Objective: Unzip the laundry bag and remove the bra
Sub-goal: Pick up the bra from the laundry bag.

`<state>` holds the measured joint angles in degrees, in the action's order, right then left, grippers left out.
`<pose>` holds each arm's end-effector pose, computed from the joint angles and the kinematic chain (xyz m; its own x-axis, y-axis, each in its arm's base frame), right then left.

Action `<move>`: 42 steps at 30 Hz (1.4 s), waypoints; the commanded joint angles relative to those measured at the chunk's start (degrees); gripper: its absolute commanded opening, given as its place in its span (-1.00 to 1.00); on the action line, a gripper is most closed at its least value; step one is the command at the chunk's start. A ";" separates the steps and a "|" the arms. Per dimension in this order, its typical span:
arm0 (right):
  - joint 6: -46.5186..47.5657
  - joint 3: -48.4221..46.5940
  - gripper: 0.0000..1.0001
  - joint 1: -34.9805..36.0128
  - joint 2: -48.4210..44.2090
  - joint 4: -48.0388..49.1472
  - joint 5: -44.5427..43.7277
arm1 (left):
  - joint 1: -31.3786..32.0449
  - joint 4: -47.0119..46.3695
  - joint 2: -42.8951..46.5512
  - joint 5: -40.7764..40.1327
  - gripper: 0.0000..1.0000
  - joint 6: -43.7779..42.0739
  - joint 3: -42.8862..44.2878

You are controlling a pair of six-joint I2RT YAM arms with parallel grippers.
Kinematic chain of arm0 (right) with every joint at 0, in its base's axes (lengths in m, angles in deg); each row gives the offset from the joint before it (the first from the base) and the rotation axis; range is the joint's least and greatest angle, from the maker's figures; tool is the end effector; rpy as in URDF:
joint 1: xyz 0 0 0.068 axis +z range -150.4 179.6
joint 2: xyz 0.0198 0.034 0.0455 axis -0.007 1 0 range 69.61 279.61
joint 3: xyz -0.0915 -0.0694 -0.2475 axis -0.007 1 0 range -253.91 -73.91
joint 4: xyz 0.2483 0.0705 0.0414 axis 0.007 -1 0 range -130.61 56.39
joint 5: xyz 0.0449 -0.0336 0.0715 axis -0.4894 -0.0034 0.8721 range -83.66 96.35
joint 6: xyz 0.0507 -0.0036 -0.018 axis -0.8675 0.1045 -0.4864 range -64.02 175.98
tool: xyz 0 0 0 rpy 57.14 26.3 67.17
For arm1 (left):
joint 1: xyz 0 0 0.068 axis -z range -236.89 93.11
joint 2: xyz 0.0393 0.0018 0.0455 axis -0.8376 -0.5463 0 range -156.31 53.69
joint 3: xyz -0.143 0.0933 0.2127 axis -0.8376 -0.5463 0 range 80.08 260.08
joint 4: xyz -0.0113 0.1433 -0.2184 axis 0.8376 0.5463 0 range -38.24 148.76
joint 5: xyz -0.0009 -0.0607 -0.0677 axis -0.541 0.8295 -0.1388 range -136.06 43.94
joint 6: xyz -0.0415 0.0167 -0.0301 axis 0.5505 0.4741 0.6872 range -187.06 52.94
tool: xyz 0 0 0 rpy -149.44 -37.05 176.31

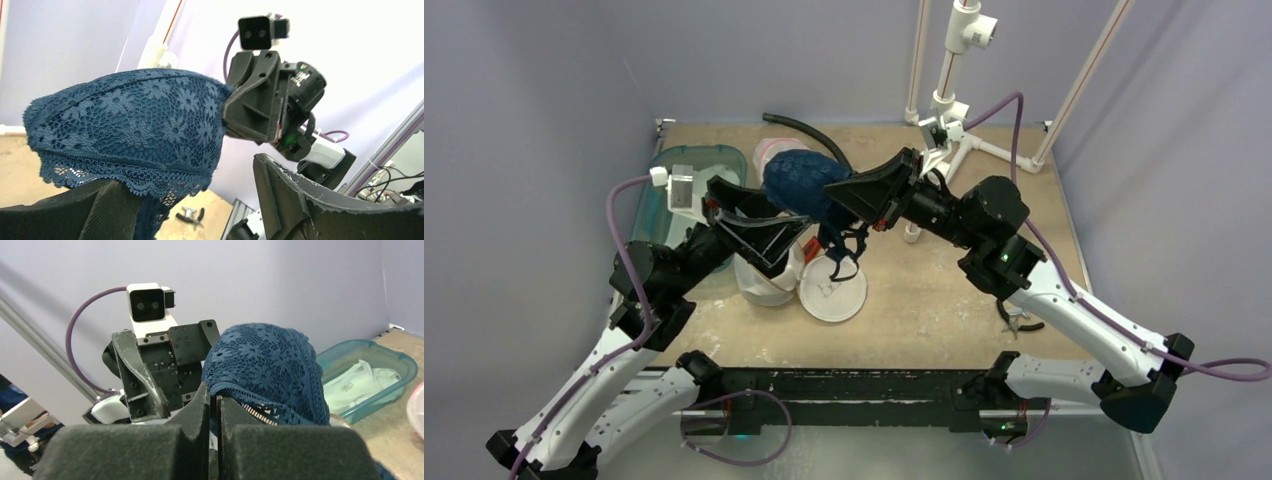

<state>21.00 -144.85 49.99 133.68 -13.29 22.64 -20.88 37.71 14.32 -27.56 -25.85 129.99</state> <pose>0.1433 0.1888 0.4892 -0.2766 0.5289 -0.8024 -0.9032 0.1420 0.4050 0.1098 -0.0937 0.4295 -0.2678 -0.5776 -0.7711 0.8167 0.2885 -0.4998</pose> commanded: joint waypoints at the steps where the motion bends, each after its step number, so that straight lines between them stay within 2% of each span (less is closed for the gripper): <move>1: -3.36 0.43 -1.00 -0.25 -0.71 7.12 3.01 | -0.27 -7.52 -1.00 0.82 0.51 3.09 0.30; 3: -3.60 0.32 -1.00 -0.17 -0.18 7.61 3.97 | -0.24 -7.81 -2.33 0.95 0.39 3.89 0.69; 5: -3.65 0.19 -1.00 -0.15 0.13 7.35 4.84 | -0.24 -8.58 -2.85 0.27 0.12 4.60 0.74; 8: -1.92 0.19 -1.00 -0.19 0.06 5.73 5.98 | -0.29 -8.89 -2.47 -1.32 -0.47 4.46 1.40; 9: -0.90 0.19 -1.00 -0.15 -0.22 4.87 6.27 | -0.32 -7.67 -2.37 -2.51 -0.80 3.94 1.99; 10: 0.14 0.11 -0.88 -0.15 -0.46 3.79 6.29 | -0.29 -6.13 -2.35 -3.82 -1.00 3.09 2.88; 11: 1.06 0.10 -0.76 -0.20 -0.83 2.79 6.25 | -0.28 -3.87 -2.22 -5.32 -1.00 2.21 3.99; 12: 2.12 -0.01 -0.53 -0.20 -1.26 1.69 6.16 | -0.29 -2.09 -2.07 -7.57 -1.00 1.54 4.89; 13: 3.28 -0.36 -0.17 -0.19 -1.50 0.14 6.20 | -0.27 -0.84 -1.88 -8.84 -1.00 0.98 5.61; 14: 4.87 -1.09 0.07 -0.15 -1.68 -1.80 6.33 | -0.27 0.33 -1.61 -9.69 -1.00 0.37 6.41; 17: 10.80 -3.17 0.62 -0.15 -2.73 -8.91 6.37 | -0.26 4.35 -1.33 -10.14 -1.00 -1.87 9.71; 18: 12.95 -3.57 0.72 -0.22 -3.43 -11.04 6.34 | -0.24 6.56 -1.47 -10.11 -1.00 -2.33 11.28; 20: 16.66 -3.73 0.77 -0.21 -5.05 -13.98 4.11 | -0.24 10.18 -1.82 -9.61 -1.00 -3.17 14.45; 23: 19.31 -0.86 0.75 -0.18 -8.75 -13.44 -1.27 | -0.29 13.69 -2.60 -8.75 -1.00 -2.40 18.70; 27: 19.62 5.10 0.70 -0.20 -11.85 -5.27 -7.57 | -0.26 17.74 -3.66 -12.24 -1.00 2.93 21.12; 32: 16.27 6.39 0.65 -0.20 -8.54 2.51 -4.60 | -0.24 15.77 -4.49 -12.86 -1.00 8.77 20.09; 35: 13.78 4.66 0.65 0.09 -5.26 6.05 0.09 | -0.27 14.91 -4.91 -12.11 -1.00 9.80 19.57; 42: 12.71 -2.72 0.61 3.57 4.58 2.90 0.32 | -0.24 12.27 -5.62 -11.56 -1.00 11.70 18.22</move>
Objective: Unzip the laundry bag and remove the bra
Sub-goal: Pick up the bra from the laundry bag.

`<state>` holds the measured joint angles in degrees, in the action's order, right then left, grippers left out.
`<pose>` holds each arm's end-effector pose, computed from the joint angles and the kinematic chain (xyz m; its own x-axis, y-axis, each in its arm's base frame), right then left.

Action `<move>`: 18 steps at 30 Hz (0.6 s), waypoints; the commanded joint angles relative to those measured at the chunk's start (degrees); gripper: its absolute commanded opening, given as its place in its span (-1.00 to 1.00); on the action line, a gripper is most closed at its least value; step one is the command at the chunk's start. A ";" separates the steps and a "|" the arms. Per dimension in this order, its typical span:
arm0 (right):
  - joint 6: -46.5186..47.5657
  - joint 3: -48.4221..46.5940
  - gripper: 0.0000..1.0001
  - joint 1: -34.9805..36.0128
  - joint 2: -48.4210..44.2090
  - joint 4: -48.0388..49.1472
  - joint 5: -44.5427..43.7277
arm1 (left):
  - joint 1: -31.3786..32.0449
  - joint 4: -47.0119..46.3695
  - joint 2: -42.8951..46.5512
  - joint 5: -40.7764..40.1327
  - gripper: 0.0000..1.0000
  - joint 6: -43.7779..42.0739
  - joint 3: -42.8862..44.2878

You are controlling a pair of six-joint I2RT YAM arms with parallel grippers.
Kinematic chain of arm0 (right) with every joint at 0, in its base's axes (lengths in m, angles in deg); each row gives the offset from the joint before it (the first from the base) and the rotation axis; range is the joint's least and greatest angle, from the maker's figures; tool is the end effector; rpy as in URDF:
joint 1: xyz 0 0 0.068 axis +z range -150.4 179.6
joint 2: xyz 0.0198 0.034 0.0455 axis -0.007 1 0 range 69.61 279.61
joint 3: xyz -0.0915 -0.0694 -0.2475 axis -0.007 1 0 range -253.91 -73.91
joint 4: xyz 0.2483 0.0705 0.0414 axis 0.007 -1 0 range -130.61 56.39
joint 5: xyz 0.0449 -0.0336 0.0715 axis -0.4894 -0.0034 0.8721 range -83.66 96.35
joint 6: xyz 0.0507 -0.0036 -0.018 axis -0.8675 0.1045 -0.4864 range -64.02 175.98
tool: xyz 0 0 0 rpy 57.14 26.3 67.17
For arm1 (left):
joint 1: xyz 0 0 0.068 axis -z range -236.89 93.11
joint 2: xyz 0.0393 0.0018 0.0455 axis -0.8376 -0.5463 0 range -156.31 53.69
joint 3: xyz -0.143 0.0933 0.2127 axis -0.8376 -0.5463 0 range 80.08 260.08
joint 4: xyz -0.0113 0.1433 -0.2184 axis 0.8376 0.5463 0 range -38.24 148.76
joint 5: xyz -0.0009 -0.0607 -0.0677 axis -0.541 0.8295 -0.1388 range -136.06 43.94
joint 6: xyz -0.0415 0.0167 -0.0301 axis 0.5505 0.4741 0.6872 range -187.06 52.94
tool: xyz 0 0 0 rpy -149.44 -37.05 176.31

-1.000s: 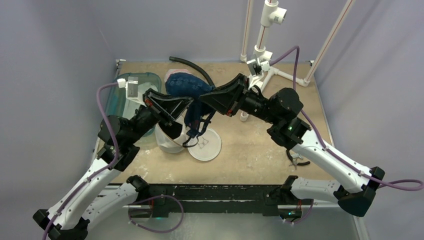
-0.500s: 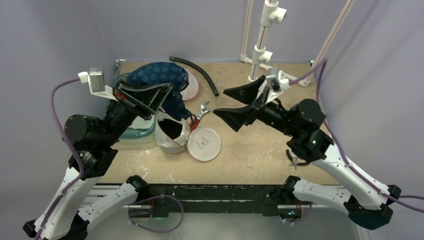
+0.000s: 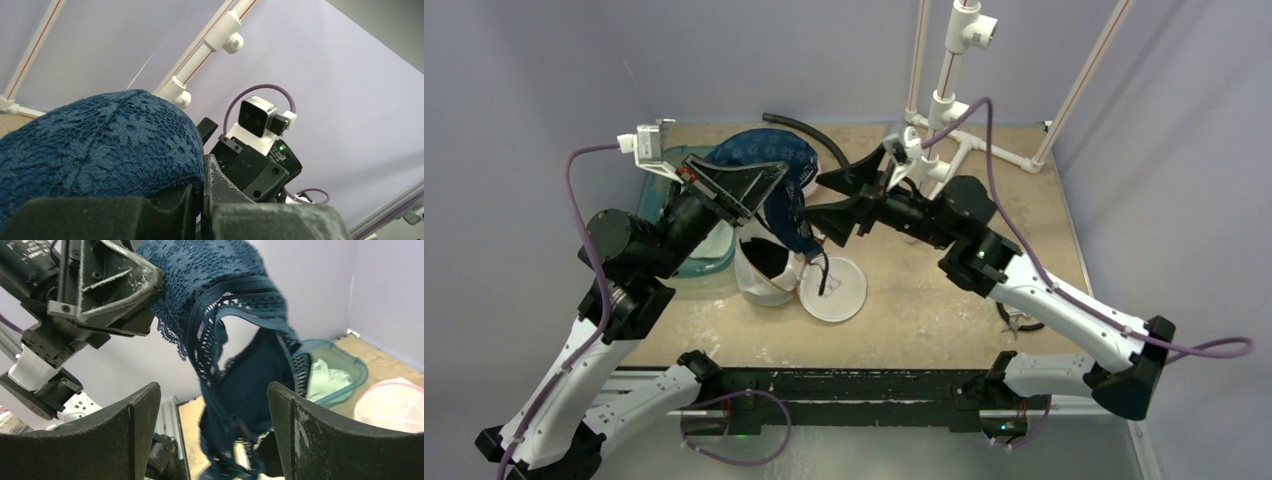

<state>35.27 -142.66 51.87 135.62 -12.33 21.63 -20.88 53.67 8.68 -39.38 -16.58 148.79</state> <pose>0.1477 0.2061 0.4704 -0.0891 0.4423 -0.8924 -0.9395 0.2601 0.2227 0.1070 -0.0828 0.4941 -0.3267 -0.7096 -0.6243 0.6587 0.3027 -0.6888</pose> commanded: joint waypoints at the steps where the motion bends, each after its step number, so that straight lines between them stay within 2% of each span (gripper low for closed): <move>1: -1.87 -5.29 0.58 1.95 3.34 2.00 0.50 | -0.26 -3.75 0.05 0.19 -1.00 2.53 -0.72; 4: -2.06 -6.55 0.47 2.76 4.60 2.00 -1.32 | -0.30 -3.52 0.09 -0.24 -1.00 2.82 -0.82; 7: -2.02 -8.75 0.24 3.27 6.31 0.71 -3.01 | -0.26 -3.41 0.27 -0.26 -1.00 2.87 -0.89; 8: -2.24 -9.21 0.11 3.35 6.64 0.73 -3.16 | -0.26 -3.33 0.30 -0.38 -1.00 2.87 -0.94; 12: -2.79 -8.78 -0.59 3.34 5.56 2.83 -3.88 | -0.30 -2.06 0.57 -0.55 -1.00 2.06 -0.53; 14: -3.11 -9.52 -1.00 3.27 4.63 1.38 -3.51 | -0.30 2.43 0.88 -0.45 -0.40 -0.14 0.45; 16: -2.26 -11.65 -1.00 3.12 3.70 -2.52 -2.52 | -0.28 7.10 1.58 -0.95 0.02 -3.43 1.83; 18: -0.72 -13.92 -1.00 2.86 2.56 -6.11 -3.06 | -0.31 11.15 3.09 -1.41 0.23 -6.48 2.53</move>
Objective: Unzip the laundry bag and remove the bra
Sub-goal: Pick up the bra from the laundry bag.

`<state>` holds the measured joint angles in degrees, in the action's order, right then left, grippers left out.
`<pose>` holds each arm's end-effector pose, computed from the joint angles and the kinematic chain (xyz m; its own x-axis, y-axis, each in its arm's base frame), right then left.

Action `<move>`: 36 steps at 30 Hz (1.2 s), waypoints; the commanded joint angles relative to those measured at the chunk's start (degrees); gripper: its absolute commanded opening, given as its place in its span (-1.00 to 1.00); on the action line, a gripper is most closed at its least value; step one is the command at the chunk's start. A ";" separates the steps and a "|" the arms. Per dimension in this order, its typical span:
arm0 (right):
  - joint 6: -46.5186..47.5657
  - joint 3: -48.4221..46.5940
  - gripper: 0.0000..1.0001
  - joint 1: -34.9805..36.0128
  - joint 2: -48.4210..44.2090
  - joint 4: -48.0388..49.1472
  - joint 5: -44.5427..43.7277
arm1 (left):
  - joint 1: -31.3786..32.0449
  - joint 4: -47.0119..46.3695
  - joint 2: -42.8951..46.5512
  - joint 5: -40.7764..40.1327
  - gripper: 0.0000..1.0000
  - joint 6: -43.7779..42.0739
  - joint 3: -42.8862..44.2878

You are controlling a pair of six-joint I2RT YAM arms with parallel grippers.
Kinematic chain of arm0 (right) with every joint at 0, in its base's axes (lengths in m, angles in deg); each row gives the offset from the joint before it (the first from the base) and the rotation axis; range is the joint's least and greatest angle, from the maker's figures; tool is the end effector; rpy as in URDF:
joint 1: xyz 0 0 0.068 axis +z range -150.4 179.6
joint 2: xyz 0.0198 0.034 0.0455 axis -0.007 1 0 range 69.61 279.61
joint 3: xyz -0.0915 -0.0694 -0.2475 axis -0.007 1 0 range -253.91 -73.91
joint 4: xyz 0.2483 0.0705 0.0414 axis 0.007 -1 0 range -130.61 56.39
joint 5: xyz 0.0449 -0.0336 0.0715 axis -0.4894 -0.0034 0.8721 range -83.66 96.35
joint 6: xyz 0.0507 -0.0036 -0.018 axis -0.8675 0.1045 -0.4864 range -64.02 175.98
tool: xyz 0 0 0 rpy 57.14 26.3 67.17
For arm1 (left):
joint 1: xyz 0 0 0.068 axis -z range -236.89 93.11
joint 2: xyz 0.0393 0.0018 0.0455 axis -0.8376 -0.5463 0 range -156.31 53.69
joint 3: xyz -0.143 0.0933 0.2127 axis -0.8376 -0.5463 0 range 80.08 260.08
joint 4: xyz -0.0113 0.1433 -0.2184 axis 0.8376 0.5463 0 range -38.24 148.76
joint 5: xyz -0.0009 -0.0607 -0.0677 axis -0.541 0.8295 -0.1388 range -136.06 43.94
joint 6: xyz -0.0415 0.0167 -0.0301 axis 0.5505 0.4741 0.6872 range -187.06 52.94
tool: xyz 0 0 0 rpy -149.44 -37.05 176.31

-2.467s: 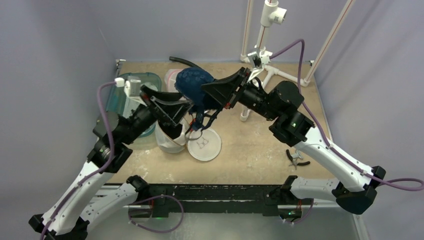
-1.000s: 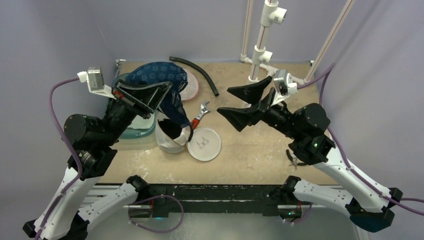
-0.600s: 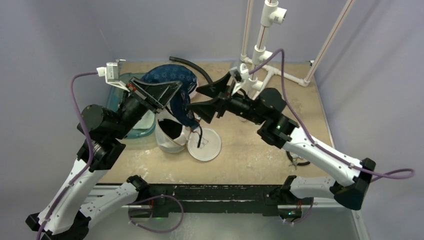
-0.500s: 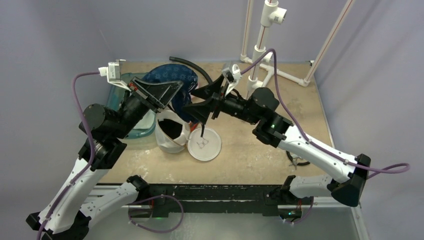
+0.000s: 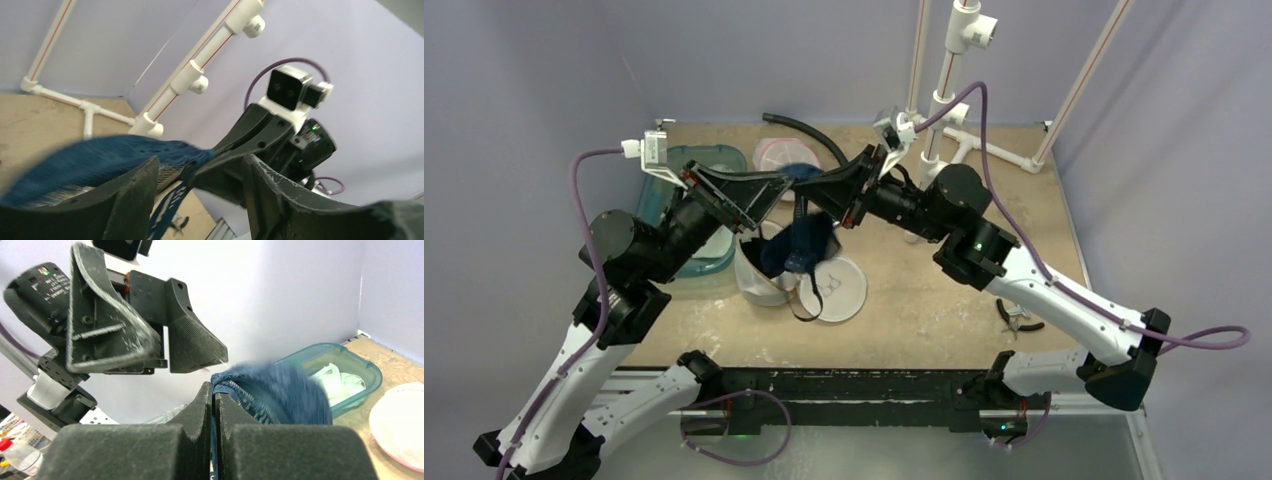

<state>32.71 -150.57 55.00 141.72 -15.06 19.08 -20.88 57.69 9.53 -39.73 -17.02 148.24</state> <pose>0.1516 0.2335 0.4866 -0.1582 0.4494 -0.8792 -0.9314 0.2279 0.2840 0.1062 -0.0820 0.4857 -0.3517 -0.6861 -0.6369 0.6219 0.3372 -0.7067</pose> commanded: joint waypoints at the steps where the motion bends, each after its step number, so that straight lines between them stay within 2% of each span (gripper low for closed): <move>1: 2.39 -7.42 -1.00 -0.51 -3.91 -5.53 -0.67 | -0.28 8.48 3.10 -0.69 0.27 -7.65 3.16; 6: 5.36 -11.95 -1.00 -1.08 -6.18 -13.61 -0.99 | -0.26 11.40 9.29 0.57 0.33 -15.31 2.49; 9: 6.32 -12.83 -1.00 -1.47 -7.61 -16.67 -1.15 | -0.24 11.56 14.46 -2.11 0.33 -18.64 0.05; 13: 7.24 -13.74 -1.00 -1.76 -9.34 -20.28 0.17 | -0.24 6.19 21.50 -4.10 0.31 -21.19 -9.93; 17: 7.47 -14.53 -1.00 -1.98 -11.00 -22.36 3.11 | -0.27 -1.32 24.66 -0.85 0.31 -21.26 -18.95; 22: 5.89 -14.94 -1.00 -2.10 -12.27 -22.02 5.31 | -0.24 -14.55 23.41 6.35 0.32 -19.22 -25.33; 25: 4.80 -13.11 -1.00 -2.12 -12.53 -20.19 4.66 | -0.28 -24.43 21.39 13.31 0.31 -15.67 -27.62; 28: 3.08 -12.04 -1.00 -2.12 -12.04 -17.14 6.91 | -0.24 -27.27 19.03 17.27 0.31 -14.91 -27.34; 30: 2.03 -11.60 -1.00 -2.08 -11.95 -15.29 8.29 | -0.26 -26.02 18.69 17.27 0.32 -17.16 -27.33; 33: 0.86 -11.50 -1.00 -2.09 -12.05 -13.56 10.12 | -0.31 -25.15 20.30 12.13 0.36 -20.94 -29.72; 36: -0.95 -10.87 -1.00 -2.10 -12.65 -10.71 12.88 | -0.29 -29.73 21.56 7.92 0.42 -22.20 -33.84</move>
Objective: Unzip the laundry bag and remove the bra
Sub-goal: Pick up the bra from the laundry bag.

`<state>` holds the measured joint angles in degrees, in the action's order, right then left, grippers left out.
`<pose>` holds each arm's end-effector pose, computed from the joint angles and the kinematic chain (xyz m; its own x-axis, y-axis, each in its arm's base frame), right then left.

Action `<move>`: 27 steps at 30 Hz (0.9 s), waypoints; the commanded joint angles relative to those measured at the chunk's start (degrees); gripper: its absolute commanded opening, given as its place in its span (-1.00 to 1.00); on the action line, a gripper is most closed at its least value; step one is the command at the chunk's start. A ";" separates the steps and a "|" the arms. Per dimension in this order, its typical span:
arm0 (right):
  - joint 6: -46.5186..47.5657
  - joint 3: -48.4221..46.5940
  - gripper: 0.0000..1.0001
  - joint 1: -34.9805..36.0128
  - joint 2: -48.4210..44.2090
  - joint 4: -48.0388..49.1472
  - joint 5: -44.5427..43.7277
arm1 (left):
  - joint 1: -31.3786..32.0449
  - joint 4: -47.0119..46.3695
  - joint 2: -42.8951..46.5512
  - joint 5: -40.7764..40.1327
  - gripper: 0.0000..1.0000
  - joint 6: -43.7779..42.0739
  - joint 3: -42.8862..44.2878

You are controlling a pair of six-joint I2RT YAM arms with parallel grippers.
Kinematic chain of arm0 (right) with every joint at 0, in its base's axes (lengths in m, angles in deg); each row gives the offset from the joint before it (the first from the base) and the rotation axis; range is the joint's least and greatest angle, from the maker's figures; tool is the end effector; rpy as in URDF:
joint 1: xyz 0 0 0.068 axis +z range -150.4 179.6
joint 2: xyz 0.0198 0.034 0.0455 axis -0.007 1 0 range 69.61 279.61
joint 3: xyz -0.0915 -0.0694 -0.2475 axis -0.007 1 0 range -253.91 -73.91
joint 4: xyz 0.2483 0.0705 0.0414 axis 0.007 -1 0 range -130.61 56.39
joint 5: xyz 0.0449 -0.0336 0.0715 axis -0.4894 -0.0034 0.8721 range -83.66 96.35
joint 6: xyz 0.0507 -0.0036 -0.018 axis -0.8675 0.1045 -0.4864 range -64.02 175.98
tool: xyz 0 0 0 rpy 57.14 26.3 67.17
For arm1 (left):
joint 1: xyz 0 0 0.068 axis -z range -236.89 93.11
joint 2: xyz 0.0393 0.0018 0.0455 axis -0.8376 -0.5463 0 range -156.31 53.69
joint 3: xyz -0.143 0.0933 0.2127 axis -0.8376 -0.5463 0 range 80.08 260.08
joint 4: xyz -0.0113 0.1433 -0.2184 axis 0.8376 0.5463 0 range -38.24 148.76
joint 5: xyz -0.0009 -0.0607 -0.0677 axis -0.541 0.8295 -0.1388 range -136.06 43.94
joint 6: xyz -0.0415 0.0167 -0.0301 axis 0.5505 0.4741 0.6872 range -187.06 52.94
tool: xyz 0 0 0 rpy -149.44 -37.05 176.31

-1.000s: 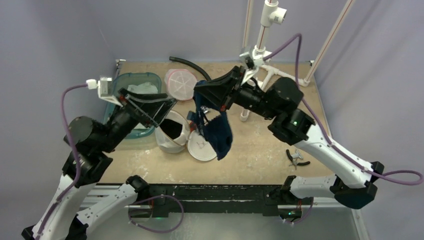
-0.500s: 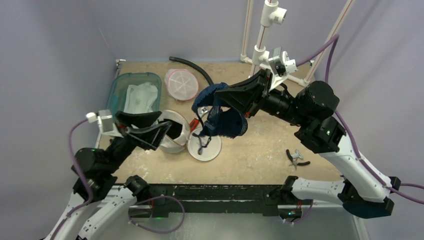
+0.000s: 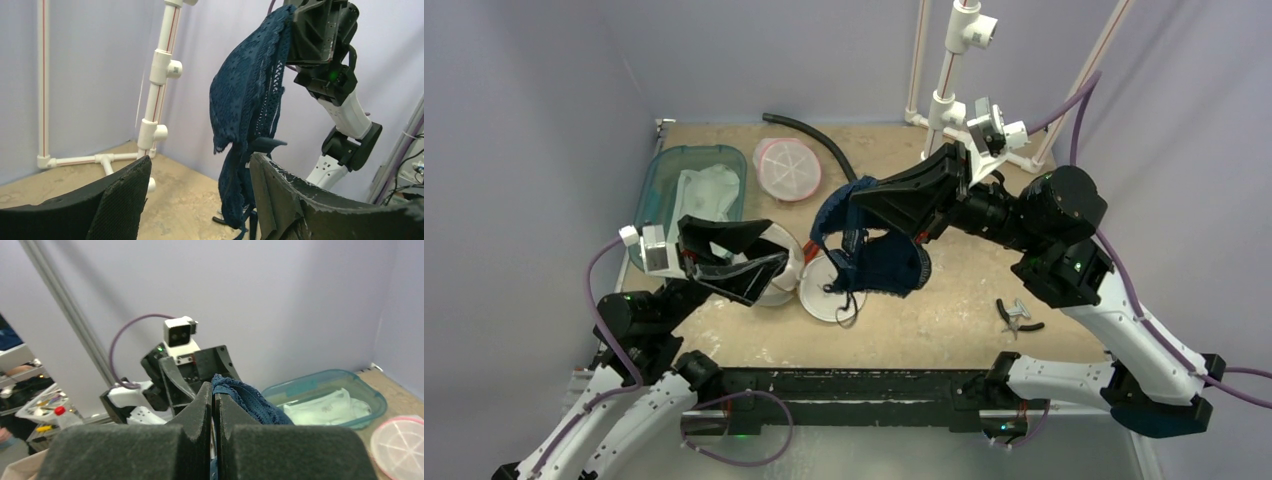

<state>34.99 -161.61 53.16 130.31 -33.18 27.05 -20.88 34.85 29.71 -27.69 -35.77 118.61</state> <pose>0.0951 0.1499 0.5578 -0.0810 0.4544 -0.8871 -0.9746 0.1502 0.1660 0.0686 -0.0637 0.3966 -0.0419 -0.5788 -0.8144 0.8818 0.3618 -0.3025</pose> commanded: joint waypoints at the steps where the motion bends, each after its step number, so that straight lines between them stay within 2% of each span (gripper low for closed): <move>1: -3.70 0.09 -1.00 -0.26 -1.29 7.86 5.17 | -0.24 -9.36 1.24 -3.59 0.43 -2.93 -5.26; 7: -5.55 0.56 -1.00 -0.28 -1.10 9.66 4.02 | -0.24 -28.05 -2.19 7.49 0.63 4.57 -9.31; 11: -7.16 1.25 -1.00 -0.21 -0.50 11.92 5.63 | -0.26 -28.72 -4.74 9.15 0.72 4.83 -8.90; 15: -7.67 1.04 -1.00 -0.24 0.05 12.04 6.08 | -0.26 -30.50 -6.66 10.13 0.95 5.83 -8.36; 18: -8.04 1.17 -1.00 -0.25 0.26 12.19 5.94 | -0.24 -34.76 -11.04 14.86 0.96 9.82 -6.60; 21: -8.38 1.45 -1.00 -0.21 0.64 12.76 5.92 | -0.30 -43.37 -16.29 19.09 0.96 16.01 -6.25; 27: -9.76 2.76 -1.00 -0.30 1.91 14.97 6.20 | -0.17 -57.15 -23.31 19.92 0.97 24.47 -7.82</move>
<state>26.92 -159.56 53.16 131.56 -23.02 31.88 -20.88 -8.34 8.90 -10.44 -18.90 110.52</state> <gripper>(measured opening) 0.012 0.983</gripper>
